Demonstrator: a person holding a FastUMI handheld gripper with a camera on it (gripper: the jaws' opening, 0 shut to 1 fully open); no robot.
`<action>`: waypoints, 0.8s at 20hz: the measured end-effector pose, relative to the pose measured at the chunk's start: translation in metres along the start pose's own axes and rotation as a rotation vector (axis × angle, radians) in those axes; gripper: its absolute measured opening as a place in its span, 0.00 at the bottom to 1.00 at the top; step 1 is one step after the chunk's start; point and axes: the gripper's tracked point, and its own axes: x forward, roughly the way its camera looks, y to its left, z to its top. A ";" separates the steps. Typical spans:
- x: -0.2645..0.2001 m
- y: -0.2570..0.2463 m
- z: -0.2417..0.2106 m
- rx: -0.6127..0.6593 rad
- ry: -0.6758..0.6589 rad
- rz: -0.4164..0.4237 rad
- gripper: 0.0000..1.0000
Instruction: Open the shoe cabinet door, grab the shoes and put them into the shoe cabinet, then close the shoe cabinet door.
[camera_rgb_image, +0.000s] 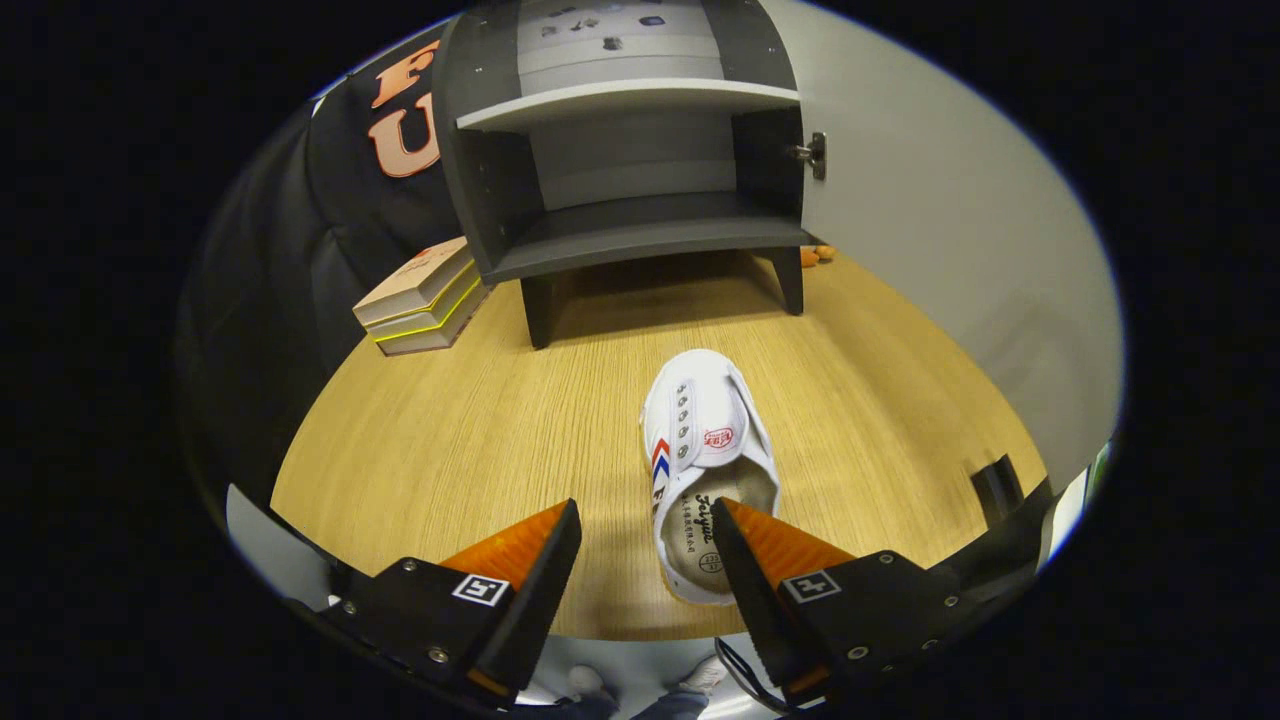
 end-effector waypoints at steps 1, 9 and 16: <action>0.007 -0.001 -0.003 0.006 0.011 -0.001 0.84; 0.049 -0.001 -0.004 0.050 0.066 0.008 0.76; 0.056 -0.006 -0.002 0.102 0.080 0.001 0.04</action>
